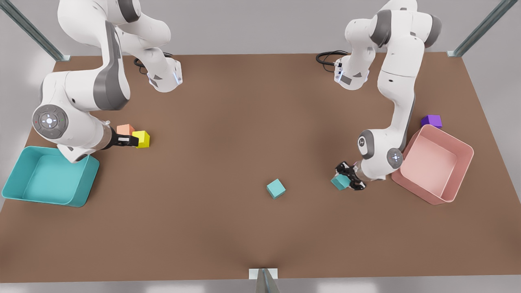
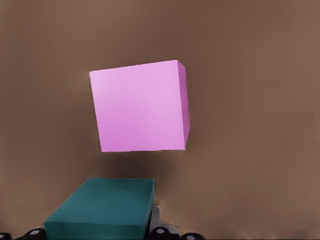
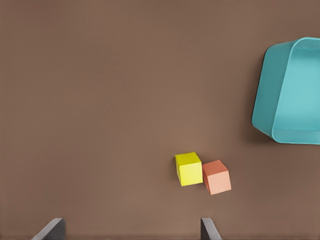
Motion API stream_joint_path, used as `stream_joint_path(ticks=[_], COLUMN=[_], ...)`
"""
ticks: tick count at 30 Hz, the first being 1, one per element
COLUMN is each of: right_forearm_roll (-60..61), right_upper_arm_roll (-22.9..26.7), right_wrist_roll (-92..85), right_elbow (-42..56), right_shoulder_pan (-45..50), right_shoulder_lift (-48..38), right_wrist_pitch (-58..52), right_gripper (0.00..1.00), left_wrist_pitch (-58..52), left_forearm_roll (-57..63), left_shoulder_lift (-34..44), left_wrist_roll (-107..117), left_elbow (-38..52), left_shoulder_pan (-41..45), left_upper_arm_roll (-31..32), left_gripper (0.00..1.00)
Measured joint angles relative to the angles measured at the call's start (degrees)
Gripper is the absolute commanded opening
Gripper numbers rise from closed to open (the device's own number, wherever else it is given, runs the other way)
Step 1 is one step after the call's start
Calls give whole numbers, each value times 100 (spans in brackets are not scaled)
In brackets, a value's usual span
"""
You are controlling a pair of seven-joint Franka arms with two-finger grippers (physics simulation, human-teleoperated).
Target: Stack the two blue cubes on top of each other
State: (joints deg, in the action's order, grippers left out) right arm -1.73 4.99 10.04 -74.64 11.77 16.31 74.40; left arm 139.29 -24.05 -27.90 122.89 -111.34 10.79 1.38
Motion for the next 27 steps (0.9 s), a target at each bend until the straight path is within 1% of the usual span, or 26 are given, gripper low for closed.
stream_joint_path(ticks=[1, 2, 3, 4, 5, 6, 9, 16, 25, 26, 27], right_forearm_roll=[2, 4, 5, 7, 10, 12, 9, 15, -87, -97, -105], right_upper_arm_roll=[0, 0, -3, -6, -8, -8, -4, -31, -31, -36, -31], right_wrist_roll=[7, 14, 20, 25, 31, 37, 52, 79, 102, 105, 106], right_elbow=[0, 1, 3, 5, 7, 11, 16, 46, 367, 372, 375], right_shoulder_pan=[-3, -3, -2, 0, -1, 1, -10, 13, 233, 252, 263], right_shoulder_lift=[3, 7, 18, 33, 44, 48, 62, 162, 299, 305, 309], right_wrist_pitch=[-4, -8, -11, -14, -16, -19, -45, -74, -81, -84, -81], right_gripper=[100, 100, 100, 100, 100, 100, 100, 100, 100, 100, 100], left_wrist_pitch=[-80, -172, -253, -324, -423, -513, -704, -959, -1148, -1157, -1148], left_forearm_roll=[3, 21, 178, 461, 821, 1105, 1600, 1942, 2065, 2069, 2109], left_shoulder_lift=[236, 362, 392, 180, -296, -670, -1217, -1718, -1935, -1954, -1968], left_wrist_roll=[-9, -9, 8, 27, 46, 63, 112, 202, 276, 283, 314], left_elbow=[6, 112, 448, 962, 1709, 2300, 3071, 3557, 3639, 3645, 3643], left_shoulder_pan=[192, 390, 807, 1300, 1774, 2041, 2202, 1950, 1682, 1677, 1678], left_upper_arm_roll=[90, 378, 571, 674, 725, 753, 762, 738, 731, 733, 737], left_gripper=[52, 53, 56, 56, 56, 56, 56, 56, 56, 76, 100])
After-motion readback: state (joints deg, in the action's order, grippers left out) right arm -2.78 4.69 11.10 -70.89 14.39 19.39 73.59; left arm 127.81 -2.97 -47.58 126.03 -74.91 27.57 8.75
